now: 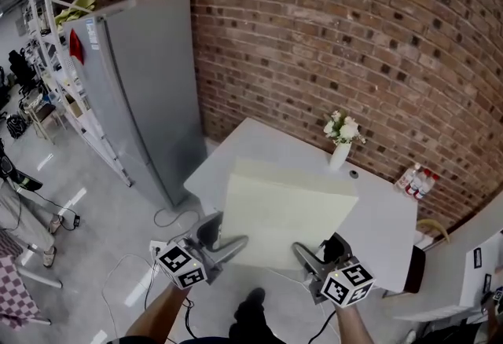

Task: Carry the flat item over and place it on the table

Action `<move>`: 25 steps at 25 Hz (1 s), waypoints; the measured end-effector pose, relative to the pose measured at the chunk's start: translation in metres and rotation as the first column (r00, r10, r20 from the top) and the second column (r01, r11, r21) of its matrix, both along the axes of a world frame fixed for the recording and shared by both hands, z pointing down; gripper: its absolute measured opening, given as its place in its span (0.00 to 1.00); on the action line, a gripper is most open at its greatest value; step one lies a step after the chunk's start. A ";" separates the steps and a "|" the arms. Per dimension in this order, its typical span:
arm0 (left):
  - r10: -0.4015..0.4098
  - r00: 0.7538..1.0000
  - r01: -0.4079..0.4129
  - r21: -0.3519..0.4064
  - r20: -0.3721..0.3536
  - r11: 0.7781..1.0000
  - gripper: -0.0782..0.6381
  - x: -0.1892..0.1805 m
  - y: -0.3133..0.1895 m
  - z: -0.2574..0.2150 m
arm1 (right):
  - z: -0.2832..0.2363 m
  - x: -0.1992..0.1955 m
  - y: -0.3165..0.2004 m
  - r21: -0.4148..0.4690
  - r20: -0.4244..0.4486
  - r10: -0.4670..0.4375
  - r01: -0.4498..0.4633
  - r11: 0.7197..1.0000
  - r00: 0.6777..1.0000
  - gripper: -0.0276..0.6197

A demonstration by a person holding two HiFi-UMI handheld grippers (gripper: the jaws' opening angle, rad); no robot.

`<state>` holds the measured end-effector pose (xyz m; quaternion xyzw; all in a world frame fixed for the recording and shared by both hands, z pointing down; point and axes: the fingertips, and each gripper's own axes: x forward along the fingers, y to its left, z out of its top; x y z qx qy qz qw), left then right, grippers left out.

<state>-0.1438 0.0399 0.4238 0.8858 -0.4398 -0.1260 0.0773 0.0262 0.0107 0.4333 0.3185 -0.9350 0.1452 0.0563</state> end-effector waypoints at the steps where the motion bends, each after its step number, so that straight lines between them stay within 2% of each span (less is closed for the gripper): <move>1: 0.001 1.000 -0.001 -0.004 0.000 1.000 0.61 0.000 -0.008 0.001 | 0.001 0.000 -0.008 -0.004 0.002 0.002 -0.002 1.000 1.000 0.61; 10: 0.019 1.000 -0.019 -0.007 0.020 1.000 0.61 -0.006 -0.091 0.001 | 0.005 -0.005 -0.088 -0.016 0.025 0.020 -0.020 1.000 0.999 0.61; 25: 0.062 0.998 -0.060 -0.060 0.026 0.996 0.61 0.003 -0.207 0.011 | 0.017 0.003 -0.196 -0.058 0.024 0.049 -0.048 0.997 0.999 0.61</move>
